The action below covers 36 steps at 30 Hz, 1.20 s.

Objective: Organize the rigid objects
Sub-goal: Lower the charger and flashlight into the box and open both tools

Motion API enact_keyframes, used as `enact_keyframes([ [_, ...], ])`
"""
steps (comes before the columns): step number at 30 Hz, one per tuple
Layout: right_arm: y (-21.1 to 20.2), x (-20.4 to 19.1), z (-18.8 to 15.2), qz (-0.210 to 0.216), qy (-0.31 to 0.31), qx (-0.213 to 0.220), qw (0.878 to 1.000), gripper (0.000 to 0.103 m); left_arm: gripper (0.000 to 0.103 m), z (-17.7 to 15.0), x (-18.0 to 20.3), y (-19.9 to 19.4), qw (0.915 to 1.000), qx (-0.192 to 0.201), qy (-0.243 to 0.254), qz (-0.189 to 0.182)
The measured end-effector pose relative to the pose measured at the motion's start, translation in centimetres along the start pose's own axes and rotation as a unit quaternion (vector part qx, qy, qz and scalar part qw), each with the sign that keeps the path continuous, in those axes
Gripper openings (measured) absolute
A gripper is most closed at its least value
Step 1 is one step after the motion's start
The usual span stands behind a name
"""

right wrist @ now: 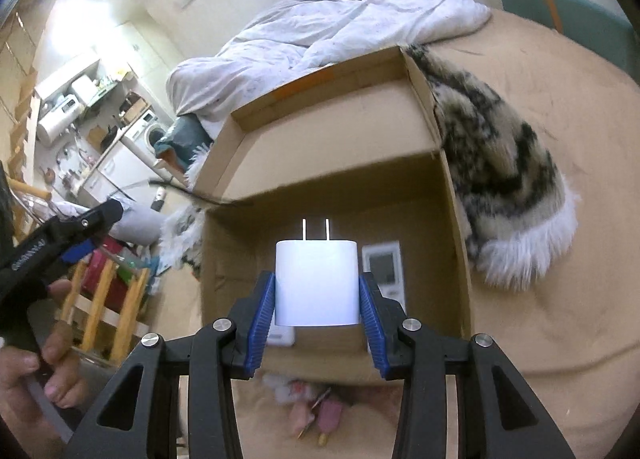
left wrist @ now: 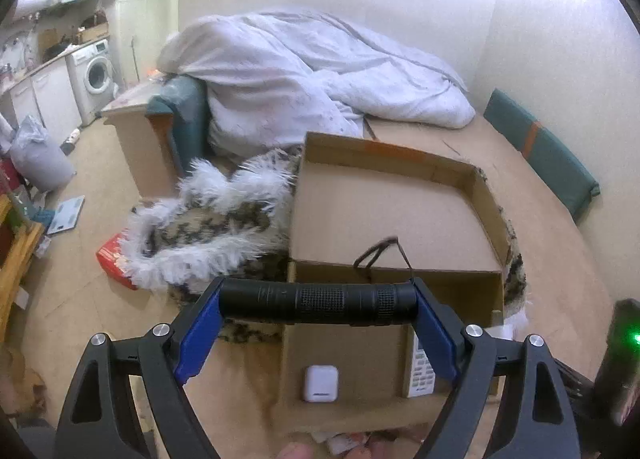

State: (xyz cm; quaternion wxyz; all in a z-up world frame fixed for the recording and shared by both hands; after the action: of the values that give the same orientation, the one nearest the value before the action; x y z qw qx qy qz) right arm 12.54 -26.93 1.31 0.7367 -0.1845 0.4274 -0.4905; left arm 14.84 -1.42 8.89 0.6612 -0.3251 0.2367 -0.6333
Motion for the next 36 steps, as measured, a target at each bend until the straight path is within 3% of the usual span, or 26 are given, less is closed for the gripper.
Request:
enact_keyframes([
  [4,2.5,1.1,0.4,-0.011,0.002,-0.013,1.0,0.044,0.085,-1.3,1.8,2.9,0.9997,-0.014,0.022,0.005],
  [9,5.8,2.9,-1.4,-0.029,0.016,-0.058,0.998,0.044,0.085,-4.6,4.0,7.1,0.9962,-0.042,0.075,0.01],
  [14,7.3,3.5,-2.2,-0.034,0.018,-0.083,0.996,0.044,0.085,-7.4,4.4,10.1,0.9931,-0.084,0.081,0.012],
  [21,8.9,3.0,-2.8,-0.066,0.001,-0.102,0.993,0.044,0.085,-10.3,4.8,11.9,0.9886,-0.11,0.098,0.034],
  [33,9.3,2.8,-2.8,-0.067,-0.006,-0.103,0.992,0.044,0.086,-11.6,5.2,13.3,0.9845,-0.136,0.104,0.039],
  [36,9.0,2.5,-2.6,-0.061,-0.011,-0.094,0.994,0.044,0.091,-11.2,5.1,13.0,0.9856,-0.132,0.102,0.027],
])
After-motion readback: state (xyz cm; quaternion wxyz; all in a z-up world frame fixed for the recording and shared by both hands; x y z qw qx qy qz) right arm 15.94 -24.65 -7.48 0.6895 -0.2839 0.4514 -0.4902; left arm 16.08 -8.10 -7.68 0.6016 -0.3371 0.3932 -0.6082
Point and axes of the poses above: each gripper's, at about its wrist camera, not at the fingertips, and y roughly the way its jaws point, x to its right, z to its top, the point moved 1 cm from there along y, roughly the way its jaws point, and after that the axes turned 2 degrees about z, right-handed, at the moved point
